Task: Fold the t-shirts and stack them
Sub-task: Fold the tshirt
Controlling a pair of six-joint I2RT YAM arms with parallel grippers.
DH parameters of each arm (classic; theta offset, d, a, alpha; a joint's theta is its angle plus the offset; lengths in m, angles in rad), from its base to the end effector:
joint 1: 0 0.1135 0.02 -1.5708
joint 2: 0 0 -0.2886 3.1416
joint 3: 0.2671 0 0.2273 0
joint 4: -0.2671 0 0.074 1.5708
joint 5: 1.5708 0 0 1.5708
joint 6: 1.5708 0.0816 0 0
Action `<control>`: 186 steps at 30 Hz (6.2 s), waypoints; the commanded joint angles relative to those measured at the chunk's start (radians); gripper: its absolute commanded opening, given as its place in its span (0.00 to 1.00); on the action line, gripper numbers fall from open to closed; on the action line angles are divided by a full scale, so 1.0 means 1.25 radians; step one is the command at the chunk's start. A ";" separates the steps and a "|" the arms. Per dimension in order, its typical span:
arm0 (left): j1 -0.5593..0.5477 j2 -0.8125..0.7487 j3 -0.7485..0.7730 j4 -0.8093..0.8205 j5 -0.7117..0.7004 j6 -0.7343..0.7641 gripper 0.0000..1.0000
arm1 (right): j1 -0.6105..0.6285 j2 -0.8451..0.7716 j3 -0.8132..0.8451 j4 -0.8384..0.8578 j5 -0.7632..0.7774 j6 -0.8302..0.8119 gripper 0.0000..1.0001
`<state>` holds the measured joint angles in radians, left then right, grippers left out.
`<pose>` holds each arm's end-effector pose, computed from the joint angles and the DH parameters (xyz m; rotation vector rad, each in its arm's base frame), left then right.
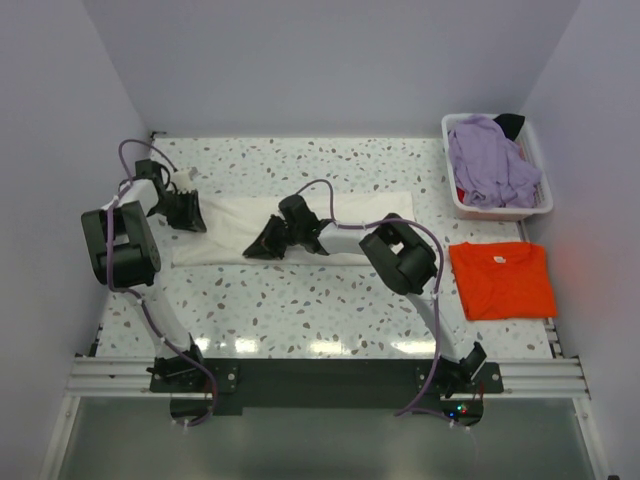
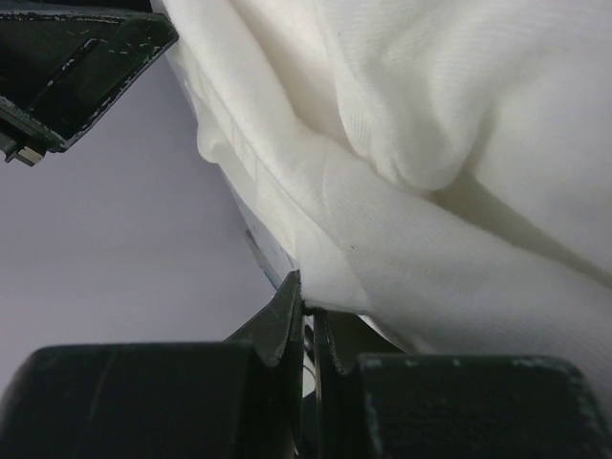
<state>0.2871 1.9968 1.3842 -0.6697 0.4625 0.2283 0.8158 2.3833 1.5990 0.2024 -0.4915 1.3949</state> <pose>0.3891 0.0769 0.1584 0.0130 2.7042 -0.5153 0.3482 0.4262 0.1194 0.4142 2.6485 1.5789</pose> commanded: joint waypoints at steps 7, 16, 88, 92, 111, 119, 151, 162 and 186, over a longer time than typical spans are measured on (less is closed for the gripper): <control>-0.001 -0.051 0.058 -0.034 0.021 0.021 0.17 | -0.006 -0.003 0.022 0.026 -0.019 -0.026 0.00; -0.003 -0.006 0.152 -0.068 0.067 -0.007 0.00 | -0.050 0.010 0.089 -0.008 -0.035 -0.103 0.00; -0.154 -0.012 -0.015 0.099 -0.145 -0.103 0.27 | -0.313 -0.115 0.257 -0.923 0.275 -1.324 0.23; -0.154 0.057 0.029 0.088 -0.194 -0.100 0.28 | -0.320 -0.101 0.232 -0.890 0.364 -1.375 0.23; -0.276 0.260 0.593 0.133 -0.008 -0.034 0.44 | -0.126 -0.304 -0.021 -0.974 0.040 -1.392 0.18; -0.274 0.058 0.416 0.206 -0.013 -0.061 0.47 | -0.186 -0.273 0.050 -0.952 0.127 -1.462 0.17; -0.447 0.317 0.383 0.041 -0.116 -0.057 0.29 | -0.148 -0.443 -0.252 -0.780 -0.130 -1.311 0.20; -0.444 0.374 0.656 0.224 -0.053 -0.140 0.41 | -0.325 -0.300 0.065 -0.755 0.059 -1.293 0.18; -0.398 0.144 0.198 0.262 0.003 -0.121 0.32 | -0.330 -0.024 0.246 -0.593 0.209 -1.129 0.12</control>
<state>-0.2214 2.1395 1.5917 -0.3809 0.4610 0.0891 0.4145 2.3348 1.8927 -0.5823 -0.3115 -0.0349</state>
